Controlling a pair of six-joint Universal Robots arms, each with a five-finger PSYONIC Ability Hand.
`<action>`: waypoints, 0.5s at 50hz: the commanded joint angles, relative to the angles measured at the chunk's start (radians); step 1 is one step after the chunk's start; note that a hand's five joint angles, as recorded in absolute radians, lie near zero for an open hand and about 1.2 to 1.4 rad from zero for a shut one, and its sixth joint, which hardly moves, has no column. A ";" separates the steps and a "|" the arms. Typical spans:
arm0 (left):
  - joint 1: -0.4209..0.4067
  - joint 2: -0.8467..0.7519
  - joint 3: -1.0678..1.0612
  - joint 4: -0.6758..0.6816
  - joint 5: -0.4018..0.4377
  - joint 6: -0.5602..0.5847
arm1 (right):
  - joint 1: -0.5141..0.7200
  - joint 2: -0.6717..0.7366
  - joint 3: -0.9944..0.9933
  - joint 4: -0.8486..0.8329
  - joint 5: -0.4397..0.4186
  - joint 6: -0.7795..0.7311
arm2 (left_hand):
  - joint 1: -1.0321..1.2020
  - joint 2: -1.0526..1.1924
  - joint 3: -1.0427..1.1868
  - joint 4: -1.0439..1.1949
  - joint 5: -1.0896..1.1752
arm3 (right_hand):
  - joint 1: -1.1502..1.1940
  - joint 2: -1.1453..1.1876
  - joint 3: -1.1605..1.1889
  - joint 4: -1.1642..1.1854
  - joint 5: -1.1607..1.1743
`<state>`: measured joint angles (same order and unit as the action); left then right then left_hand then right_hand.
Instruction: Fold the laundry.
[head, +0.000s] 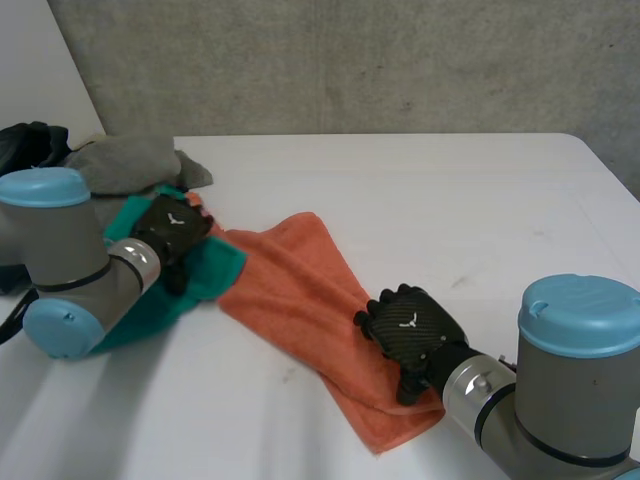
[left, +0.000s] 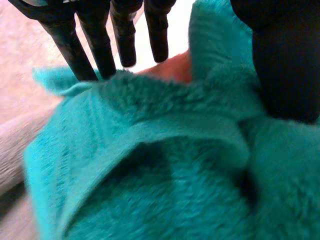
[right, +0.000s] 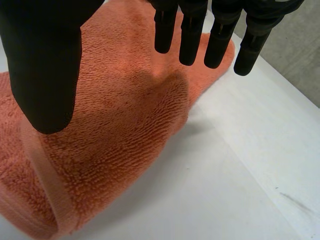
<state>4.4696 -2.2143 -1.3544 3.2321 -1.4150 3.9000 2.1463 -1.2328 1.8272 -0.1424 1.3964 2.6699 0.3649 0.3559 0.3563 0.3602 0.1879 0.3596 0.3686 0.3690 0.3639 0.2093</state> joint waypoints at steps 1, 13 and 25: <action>0.055 0.012 -0.011 0.032 -0.117 0.111 | -0.008 0.001 -0.009 0.000 0.001 -0.001 | 0.918 0.927 0.927 0.923 0.921 | 0.088 0.079 0.079 0.084 0.064; 0.143 0.050 -0.104 0.210 -0.243 0.197 | -0.017 0.026 -0.032 0.004 0.001 -0.016 | 1.031 1.040 1.040 1.036 1.034 | 0.091 0.082 0.082 0.087 0.067; 0.129 0.113 -0.167 0.221 -0.213 0.193 | 0.007 0.046 -0.054 0.007 0.001 -0.021 | 0.170 0.178 0.178 0.174 0.172 | 0.085 0.076 0.076 0.081 0.061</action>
<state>4.6126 -2.1597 -1.4883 3.4589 -1.6532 4.1336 2.1359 -1.1929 1.7899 -0.1392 1.3967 2.6465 0.7526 0.7788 0.7803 0.7745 0.6030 0.3596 0.3686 0.3691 0.3639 0.2141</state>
